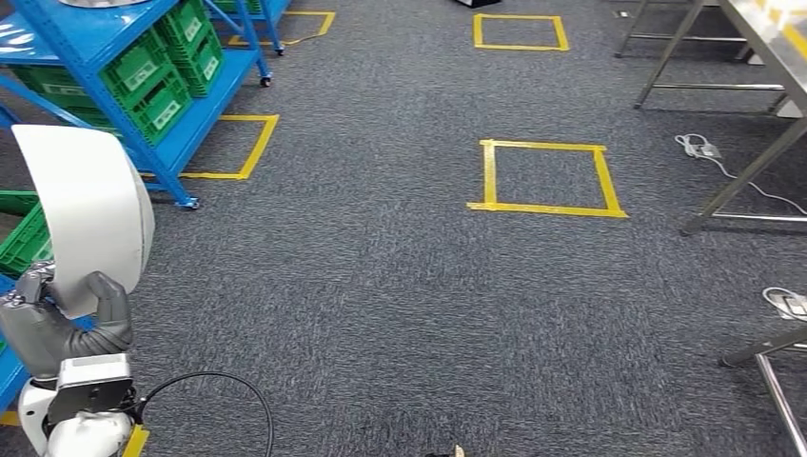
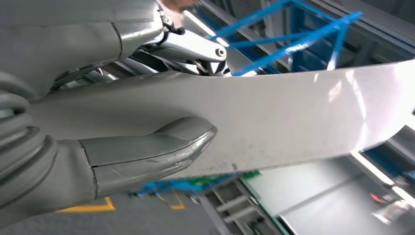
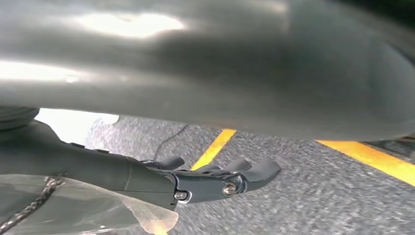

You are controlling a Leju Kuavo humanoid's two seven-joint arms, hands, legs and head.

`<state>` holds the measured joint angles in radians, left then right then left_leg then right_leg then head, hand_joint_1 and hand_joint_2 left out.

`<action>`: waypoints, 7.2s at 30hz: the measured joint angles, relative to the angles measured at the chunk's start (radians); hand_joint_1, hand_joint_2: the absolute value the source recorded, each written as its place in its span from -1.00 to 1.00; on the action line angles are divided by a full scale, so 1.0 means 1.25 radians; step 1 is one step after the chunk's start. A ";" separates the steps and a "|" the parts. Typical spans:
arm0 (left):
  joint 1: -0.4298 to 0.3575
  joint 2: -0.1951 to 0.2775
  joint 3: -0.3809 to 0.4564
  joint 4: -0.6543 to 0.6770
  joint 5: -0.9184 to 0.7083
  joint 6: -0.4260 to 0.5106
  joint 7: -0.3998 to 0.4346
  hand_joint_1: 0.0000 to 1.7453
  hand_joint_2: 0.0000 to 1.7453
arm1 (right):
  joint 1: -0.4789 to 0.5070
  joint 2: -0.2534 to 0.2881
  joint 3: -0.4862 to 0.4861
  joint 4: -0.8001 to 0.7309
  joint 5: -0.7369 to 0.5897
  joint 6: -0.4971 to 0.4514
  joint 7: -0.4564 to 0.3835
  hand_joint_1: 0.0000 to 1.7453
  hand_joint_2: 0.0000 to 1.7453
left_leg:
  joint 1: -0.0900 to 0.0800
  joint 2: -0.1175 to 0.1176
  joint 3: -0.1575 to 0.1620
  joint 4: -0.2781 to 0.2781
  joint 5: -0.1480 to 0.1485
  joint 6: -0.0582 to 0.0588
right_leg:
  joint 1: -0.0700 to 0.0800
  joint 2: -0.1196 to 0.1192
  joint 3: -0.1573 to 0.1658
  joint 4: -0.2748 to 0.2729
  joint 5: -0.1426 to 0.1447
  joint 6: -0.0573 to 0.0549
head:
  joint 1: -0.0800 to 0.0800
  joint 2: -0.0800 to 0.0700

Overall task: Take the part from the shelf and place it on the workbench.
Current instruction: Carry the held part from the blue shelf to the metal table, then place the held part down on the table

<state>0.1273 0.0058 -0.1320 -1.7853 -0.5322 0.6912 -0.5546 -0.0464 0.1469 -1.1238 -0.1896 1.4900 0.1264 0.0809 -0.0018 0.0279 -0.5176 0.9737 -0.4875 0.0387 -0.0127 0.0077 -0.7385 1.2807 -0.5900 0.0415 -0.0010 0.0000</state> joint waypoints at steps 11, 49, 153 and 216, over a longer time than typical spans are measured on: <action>-0.001 -0.002 0.000 0.000 -0.001 0.000 0.000 1.00 1.00 | 0.000 -0.001 0.000 0.000 -0.002 0.000 0.000 -1.00 -1.00 | 0.002 0.018 -0.016 0.067 -0.056 -0.037 | 0.001 -0.014 0.129 -0.219 0.087 -0.033 | -0.005 0.000; 0.011 -0.001 0.001 0.000 0.000 0.000 -0.001 1.00 1.00 | -0.001 -0.002 -0.004 0.000 -0.022 -0.005 -0.009 -1.00 -1.00 | 0.004 -0.036 -0.063 0.145 -0.043 -0.026 | 0.003 0.048 0.136 -0.220 0.085 -0.038 | -0.006 0.000; 0.010 0.015 0.000 0.000 0.019 -0.096 0.011 1.00 1.00 | -0.002 -0.005 -0.017 0.000 -0.017 0.013 0.018 -1.00 -1.00 | 0.012 0.002 -0.025 0.018 0.009 -0.006 | 0.001 0.000 0.012 0.002 -0.006 0.009 | 0.010 0.000; 0.036 0.020 0.026 -0.012 0.049 -0.105 -0.011 1.00 1.00 | 0.004 -0.009 -0.020 0.000 -0.003 -0.022 -0.073 -1.00 -1.00 | 0.009 -0.019 -0.001 0.021 -0.013 -0.003 | 0.001 -0.001 0.038 -0.048 0.038 0.008 | 0.012 0.000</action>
<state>0.1726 0.0312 -0.0992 -1.7998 -0.4707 0.5596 -0.5688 -0.0410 0.1350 -1.1483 -0.1896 1.4865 0.0987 -0.0104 0.0091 0.0046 -0.5189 1.0005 -0.5041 0.0351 -0.0120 0.0059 -0.6905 1.2209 -0.5421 0.0520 0.0141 0.0000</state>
